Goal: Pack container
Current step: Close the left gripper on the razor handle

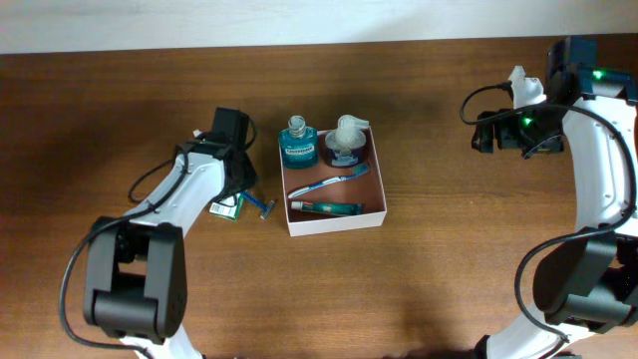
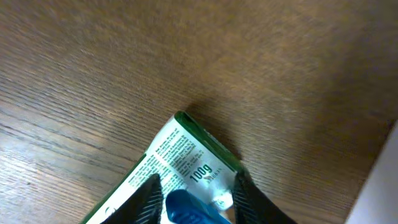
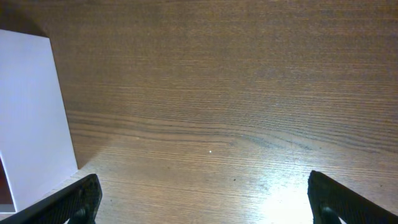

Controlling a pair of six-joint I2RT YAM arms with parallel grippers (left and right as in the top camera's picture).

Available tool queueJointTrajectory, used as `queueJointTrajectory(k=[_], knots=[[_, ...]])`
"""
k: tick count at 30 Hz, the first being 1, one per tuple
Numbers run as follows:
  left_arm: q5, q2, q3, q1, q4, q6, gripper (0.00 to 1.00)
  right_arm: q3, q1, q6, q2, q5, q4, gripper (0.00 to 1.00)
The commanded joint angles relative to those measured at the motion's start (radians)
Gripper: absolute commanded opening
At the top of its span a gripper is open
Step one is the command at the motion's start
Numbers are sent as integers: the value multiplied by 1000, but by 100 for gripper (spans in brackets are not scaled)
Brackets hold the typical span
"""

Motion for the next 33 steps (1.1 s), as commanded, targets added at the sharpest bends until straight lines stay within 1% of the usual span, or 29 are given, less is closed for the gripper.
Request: queueJointTrajectory(k=[1, 5, 8, 11, 14, 22, 26, 27, 28, 30, 31, 33], knots=[[-15, 11, -8, 1, 5, -9, 32, 11, -6, 5, -21, 6, 0, 98], [-15, 11, -8, 1, 6, -8, 25, 11, -6, 5, -21, 6, 0, 98], [-18, 11, -8, 1, 6, -8, 25, 11, -6, 5, -21, 6, 0, 98], [-55, 11, -1, 1, 5, 2, 24, 11, -6, 5, -21, 5, 0, 98], [-88, 9, 19, 1, -8, 39, 17, 11, -6, 5, -21, 6, 0, 98], [-93, -37, 61, 1, -32, 64, 16, 11, -6, 5, -21, 5, 0, 99], [-93, -100, 77, 1, -32, 64, 15, 11, -6, 5, -21, 6, 0, 98], [-93, -117, 78, 0, -32, 64, 15, 11, -6, 5, -21, 6, 0, 99], [-93, -137, 78, 0, -32, 64, 12, 11, -6, 5, -21, 6, 0, 99], [-93, -177, 78, 1, -32, 64, 11, 11, -6, 5, -21, 6, 0, 99], [-93, -191, 78, 0, -32, 64, 12, 11, -6, 5, -21, 6, 0, 98], [-92, -219, 78, 1, -32, 64, 20, 11, -6, 5, -21, 6, 0, 98]])
